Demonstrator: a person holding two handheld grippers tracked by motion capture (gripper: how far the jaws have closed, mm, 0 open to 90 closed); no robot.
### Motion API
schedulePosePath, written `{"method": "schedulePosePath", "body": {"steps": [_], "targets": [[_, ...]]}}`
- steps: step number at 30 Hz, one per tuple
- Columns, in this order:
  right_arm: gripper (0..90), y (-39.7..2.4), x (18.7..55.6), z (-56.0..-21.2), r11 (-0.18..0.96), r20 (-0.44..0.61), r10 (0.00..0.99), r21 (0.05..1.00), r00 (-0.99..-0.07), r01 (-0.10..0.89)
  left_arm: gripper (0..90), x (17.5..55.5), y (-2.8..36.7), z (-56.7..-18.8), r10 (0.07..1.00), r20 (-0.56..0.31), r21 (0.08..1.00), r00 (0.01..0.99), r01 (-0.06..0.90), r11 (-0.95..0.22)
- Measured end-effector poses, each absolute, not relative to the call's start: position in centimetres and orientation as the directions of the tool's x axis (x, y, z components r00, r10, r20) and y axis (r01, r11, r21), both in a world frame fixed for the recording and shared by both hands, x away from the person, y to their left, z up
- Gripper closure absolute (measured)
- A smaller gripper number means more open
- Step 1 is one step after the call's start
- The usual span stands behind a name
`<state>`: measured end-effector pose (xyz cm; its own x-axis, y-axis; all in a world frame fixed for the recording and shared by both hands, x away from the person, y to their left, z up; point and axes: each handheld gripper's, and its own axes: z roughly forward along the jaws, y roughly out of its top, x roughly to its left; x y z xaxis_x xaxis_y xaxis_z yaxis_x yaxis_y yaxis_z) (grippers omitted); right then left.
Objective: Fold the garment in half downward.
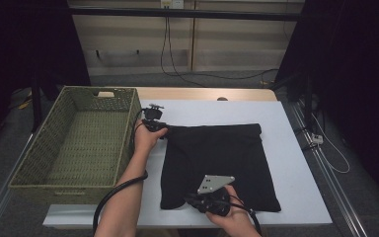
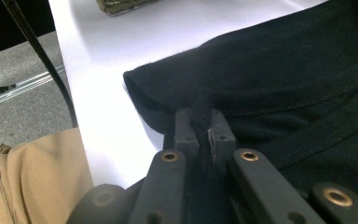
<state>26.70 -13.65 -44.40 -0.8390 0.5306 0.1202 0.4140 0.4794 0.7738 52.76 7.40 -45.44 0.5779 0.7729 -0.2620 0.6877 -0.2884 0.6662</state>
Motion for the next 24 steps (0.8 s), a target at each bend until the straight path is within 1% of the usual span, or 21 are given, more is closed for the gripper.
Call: {"method": "schedulePosePath", "body": {"steps": [1, 3, 8, 12, 15, 19, 24], "targets": [[86.7, -13.6, 26.7, -44.4, 0.477, 0.12, 0.532, 0.775, -0.838, 0.414, 46.0, 52.6, 7.4, -45.4, 0.77, -0.256, 0.666, 0.584, 0.684, -0.297], [86.7, -13.6, 26.7, -44.4, 0.475, 0.121, 0.533, 0.777, -0.838, 0.414, 53.7, 52.3, 7.4, -45.5, 0.767, -0.274, 0.664, 0.58, 0.691, -0.285], [86.6, -13.5, 26.6, -44.3, 0.479, 0.116, 0.534, 0.775, -0.838, 0.412, 63.8, 51.9, 7.4, -45.6, 0.756, -0.305, 0.657, 0.579, 0.702, -0.274], [86.6, -13.5, 26.6, -44.2, 0.475, 0.113, 0.539, 0.778, -0.835, 0.412, 71.5, 51.6, 6.8, -45.4, 0.758, -0.274, 0.645, 0.592, 0.698, -0.312], [86.7, -13.4, 26.5, -44.2, 0.476, 0.111, 0.541, 0.777, -0.834, 0.412, 78.1, 51.6, 6.6, -45.4, 0.77, -0.275, 0.631, 0.575, 0.712, -0.306], [86.6, -13.4, 26.5, -44.2, 0.477, 0.11, 0.544, 0.776, -0.832, 0.414, 83.0, 51.5, 6.4, -45.3, 0.766, -0.285, 0.616, 0.576, 0.722, -0.314], [86.6, -13.4, 26.5, -44.3, 0.478, 0.112, 0.543, 0.774, -0.832, 0.415, 84.7, 51.5, 6.2, -45.1, 0.777, -0.302, 0.592, 0.553, 0.747, -0.302]]}}
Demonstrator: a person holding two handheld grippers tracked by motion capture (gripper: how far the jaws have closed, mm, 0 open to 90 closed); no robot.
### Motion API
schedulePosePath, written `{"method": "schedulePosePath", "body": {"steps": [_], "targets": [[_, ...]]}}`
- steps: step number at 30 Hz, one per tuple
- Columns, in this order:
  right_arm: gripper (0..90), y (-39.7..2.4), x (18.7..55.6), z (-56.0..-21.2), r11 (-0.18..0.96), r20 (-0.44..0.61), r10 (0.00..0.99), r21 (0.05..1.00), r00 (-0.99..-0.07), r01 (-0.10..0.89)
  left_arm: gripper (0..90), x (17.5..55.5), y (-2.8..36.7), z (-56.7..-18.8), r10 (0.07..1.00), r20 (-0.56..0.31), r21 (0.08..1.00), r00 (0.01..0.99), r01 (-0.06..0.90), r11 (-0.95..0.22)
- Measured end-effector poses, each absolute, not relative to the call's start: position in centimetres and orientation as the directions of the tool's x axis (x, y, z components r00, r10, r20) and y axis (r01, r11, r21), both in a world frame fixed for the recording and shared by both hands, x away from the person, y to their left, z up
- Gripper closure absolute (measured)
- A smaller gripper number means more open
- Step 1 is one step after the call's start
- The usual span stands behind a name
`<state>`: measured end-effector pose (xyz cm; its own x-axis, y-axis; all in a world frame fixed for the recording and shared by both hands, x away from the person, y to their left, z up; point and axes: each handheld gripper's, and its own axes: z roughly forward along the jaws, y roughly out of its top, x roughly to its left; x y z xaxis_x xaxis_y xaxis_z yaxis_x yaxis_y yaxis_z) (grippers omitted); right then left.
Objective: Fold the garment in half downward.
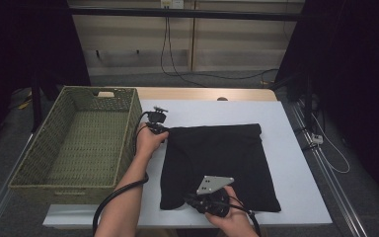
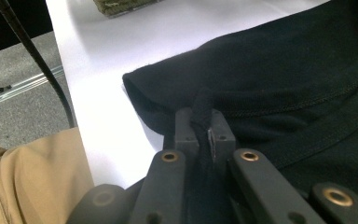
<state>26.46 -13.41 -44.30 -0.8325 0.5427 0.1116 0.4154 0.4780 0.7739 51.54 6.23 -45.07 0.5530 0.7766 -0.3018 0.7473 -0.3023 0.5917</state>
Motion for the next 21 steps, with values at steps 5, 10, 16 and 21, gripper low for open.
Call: {"method": "schedulePosePath", "body": {"steps": [5, 10, 16, 21], "targets": [[86.7, -13.4, 26.4, -44.2, 0.479, 0.107, 0.543, 0.775, -0.833, 0.412, 85.1, 51.7, 6.0, -44.8, 0.793, -0.314, 0.564, 0.522, 0.774, -0.287], [86.7, -13.5, 26.4, -44.3, 0.472, 0.113, 0.543, 0.778, -0.832, 0.414, 85.3, 51.9, 6.3, -44.0, 0.794, -0.342, 0.553, 0.502, 0.791, -0.262], [86.7, -13.6, 26.3, -44.3, 0.471, 0.111, 0.544, 0.78, -0.832, 0.412, 85.4, 52.1, 6.6, -42.9, 0.786, -0.359, 0.562, 0.503, 0.789, -0.248], [86.7, -13.6, 26.2, -44.3, 0.466, 0.115, 0.545, 0.782, -0.83, 0.414, 85.4, 52.0, 6.8, -42.2, 0.783, -0.371, 0.563, 0.499, 0.792, -0.238]]}}
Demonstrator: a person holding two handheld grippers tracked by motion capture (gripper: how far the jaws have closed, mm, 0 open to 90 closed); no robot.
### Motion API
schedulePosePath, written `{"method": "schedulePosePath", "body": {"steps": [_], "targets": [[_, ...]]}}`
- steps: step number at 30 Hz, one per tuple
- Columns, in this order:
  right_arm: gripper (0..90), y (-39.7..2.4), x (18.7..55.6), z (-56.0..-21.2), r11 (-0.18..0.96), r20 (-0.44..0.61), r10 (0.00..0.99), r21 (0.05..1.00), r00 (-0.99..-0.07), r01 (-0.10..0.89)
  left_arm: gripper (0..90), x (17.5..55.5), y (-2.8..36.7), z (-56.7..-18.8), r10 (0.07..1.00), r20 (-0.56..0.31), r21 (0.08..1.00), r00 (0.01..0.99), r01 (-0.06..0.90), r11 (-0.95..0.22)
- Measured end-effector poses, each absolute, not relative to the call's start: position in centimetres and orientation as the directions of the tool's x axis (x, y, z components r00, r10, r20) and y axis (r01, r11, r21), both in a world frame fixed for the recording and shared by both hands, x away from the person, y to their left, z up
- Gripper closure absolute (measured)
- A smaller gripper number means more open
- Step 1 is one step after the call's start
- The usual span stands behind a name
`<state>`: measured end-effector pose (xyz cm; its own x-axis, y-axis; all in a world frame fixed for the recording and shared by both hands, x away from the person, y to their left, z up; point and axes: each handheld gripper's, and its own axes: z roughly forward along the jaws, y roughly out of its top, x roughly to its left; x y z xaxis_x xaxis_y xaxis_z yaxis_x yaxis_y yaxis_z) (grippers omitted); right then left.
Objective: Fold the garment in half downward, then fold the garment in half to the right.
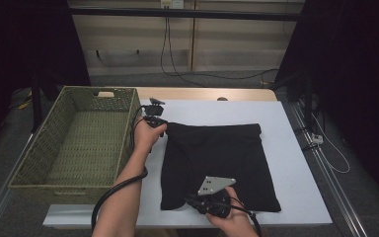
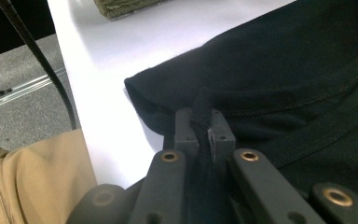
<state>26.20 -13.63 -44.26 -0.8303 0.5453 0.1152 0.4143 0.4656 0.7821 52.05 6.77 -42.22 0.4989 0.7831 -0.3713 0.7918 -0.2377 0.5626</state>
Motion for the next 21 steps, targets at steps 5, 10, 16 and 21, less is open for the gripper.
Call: {"method": "schedulePosePath", "body": {"steps": [5, 10, 16, 21], "targets": [[86.7, -13.6, 26.2, -44.2, 0.458, 0.118, 0.548, 0.786, -0.828, 0.415, 85.4, 52.1, 6.8, -41.5, 0.78, -0.375, 0.563, 0.5, 0.792, -0.237], [86.7, -13.6, 26.2, -44.1, 0.452, 0.12, 0.548, 0.791, -0.828, 0.413, 85.4, 52.1, 6.5, -40.6, 0.779, -0.367, 0.569, 0.509, 0.785, -0.244], [86.7, -13.7, 26.2, -43.7, 0.436, 0.125, 0.55, 0.8, -0.826, 0.412, 85.3, 52.1, 6.3, -39.5, 0.776, -0.363, 0.576, 0.516, 0.778, -0.249], [86.7, -13.8, 26.1, -43.4, 0.422, 0.128, 0.553, 0.809, -0.824, 0.409, 85.4, 52.2, 6.3, -39.0, 0.777, -0.365, 0.573, 0.513, 0.782, -0.247]]}}
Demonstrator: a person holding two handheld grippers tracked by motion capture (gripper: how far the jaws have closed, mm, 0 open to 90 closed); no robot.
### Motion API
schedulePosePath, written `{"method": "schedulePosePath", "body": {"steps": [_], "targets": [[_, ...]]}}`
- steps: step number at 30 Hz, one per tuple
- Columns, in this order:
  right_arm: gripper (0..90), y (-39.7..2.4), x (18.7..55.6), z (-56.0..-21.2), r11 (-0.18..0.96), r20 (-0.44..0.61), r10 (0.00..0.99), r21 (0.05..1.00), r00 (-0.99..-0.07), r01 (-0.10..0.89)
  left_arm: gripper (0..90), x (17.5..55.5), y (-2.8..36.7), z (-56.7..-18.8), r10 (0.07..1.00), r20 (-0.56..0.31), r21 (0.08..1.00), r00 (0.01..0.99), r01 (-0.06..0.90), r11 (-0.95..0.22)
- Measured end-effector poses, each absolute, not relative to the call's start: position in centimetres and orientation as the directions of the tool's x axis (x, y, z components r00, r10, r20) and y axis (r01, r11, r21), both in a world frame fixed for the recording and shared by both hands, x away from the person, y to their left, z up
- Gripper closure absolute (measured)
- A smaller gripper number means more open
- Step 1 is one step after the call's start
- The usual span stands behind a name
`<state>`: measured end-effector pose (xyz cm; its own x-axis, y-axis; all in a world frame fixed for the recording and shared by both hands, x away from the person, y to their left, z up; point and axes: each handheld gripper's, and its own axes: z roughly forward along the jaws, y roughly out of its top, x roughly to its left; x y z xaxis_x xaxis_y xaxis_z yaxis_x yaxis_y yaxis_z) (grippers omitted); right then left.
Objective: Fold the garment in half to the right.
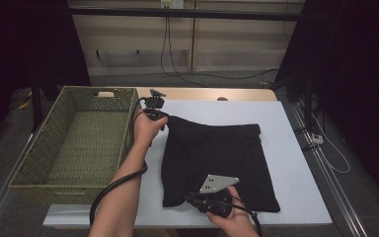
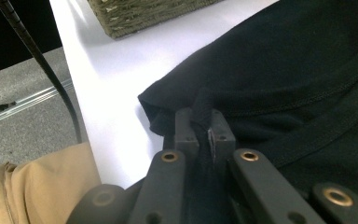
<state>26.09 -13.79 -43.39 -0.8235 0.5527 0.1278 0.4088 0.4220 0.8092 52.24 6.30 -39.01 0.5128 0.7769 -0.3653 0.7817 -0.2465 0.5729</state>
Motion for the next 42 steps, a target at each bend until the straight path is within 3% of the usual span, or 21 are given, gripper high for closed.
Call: {"method": "schedulePosePath", "body": {"steps": [42], "targets": [[86.7, -12.0, 26.7, -40.5, 0.335, 0.174, 0.515, 0.86, -0.839, 0.384, 85.3, 53.3, 9.1, -35.2, 0.793, -0.351, 0.552, 0.498, 0.794, -0.255]]}}
